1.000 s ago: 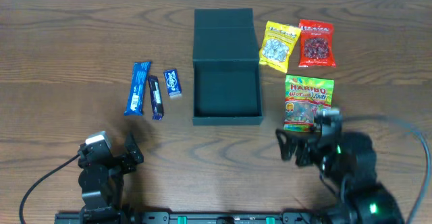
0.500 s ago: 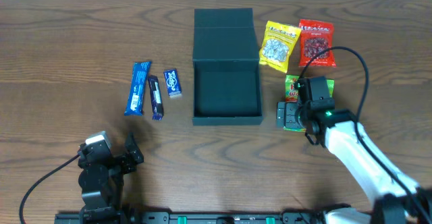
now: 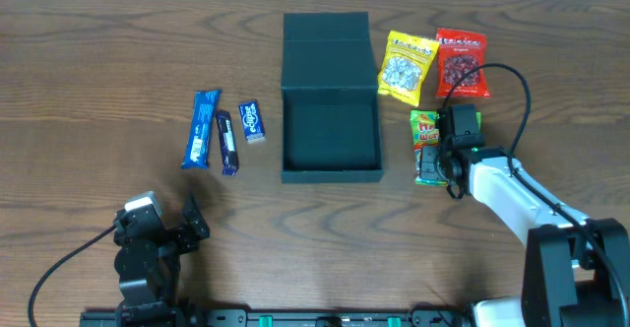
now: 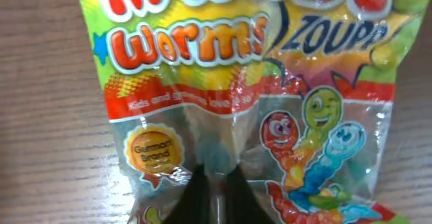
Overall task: Pack container
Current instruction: 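Reach the right gripper to the Haribo Worms bag and grasp it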
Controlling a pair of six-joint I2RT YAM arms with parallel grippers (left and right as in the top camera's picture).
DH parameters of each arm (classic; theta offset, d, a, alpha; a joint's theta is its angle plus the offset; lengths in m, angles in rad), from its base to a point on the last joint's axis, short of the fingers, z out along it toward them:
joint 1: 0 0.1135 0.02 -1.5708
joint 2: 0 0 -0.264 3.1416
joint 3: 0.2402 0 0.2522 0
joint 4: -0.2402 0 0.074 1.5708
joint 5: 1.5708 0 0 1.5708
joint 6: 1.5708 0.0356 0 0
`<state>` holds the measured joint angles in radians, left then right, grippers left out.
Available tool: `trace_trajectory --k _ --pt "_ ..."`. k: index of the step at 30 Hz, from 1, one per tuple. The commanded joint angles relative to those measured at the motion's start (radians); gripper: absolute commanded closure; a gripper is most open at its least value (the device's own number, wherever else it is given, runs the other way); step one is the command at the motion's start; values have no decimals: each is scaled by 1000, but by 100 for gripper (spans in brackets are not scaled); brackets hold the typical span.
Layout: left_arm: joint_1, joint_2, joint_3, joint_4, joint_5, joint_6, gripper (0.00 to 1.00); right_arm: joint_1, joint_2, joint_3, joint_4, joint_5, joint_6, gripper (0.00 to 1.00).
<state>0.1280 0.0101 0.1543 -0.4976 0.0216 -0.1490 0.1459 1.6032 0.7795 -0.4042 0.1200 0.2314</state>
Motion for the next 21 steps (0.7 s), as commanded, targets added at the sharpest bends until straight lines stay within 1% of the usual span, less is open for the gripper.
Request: trace_trajectory --k 1,3,6,9,12,15,21 --pt "-4 -6 -16 -2 -10 18 5 -3 26 -14 -36 -27 0 99" --pt "-4 -6 -16 -2 -10 18 5 -3 26 -14 -60 -42 3 99" --pt "-4 -6 -16 -2 -10 18 5 -3 13 -13 -102 -45 63 99" --pt "-4 -6 -16 -2 -10 18 5 -3 -37 -3 -161 -51 90 99" --pt "-4 -6 -16 -2 -10 18 5 -3 -169 24 -253 -54 90 99" --pt "-4 -6 -16 -2 -10 18 5 -2 -297 45 -308 -61 90 99" --pt "-4 -6 -16 -2 -10 18 5 -2 -575 79 -341 -140 90 99"
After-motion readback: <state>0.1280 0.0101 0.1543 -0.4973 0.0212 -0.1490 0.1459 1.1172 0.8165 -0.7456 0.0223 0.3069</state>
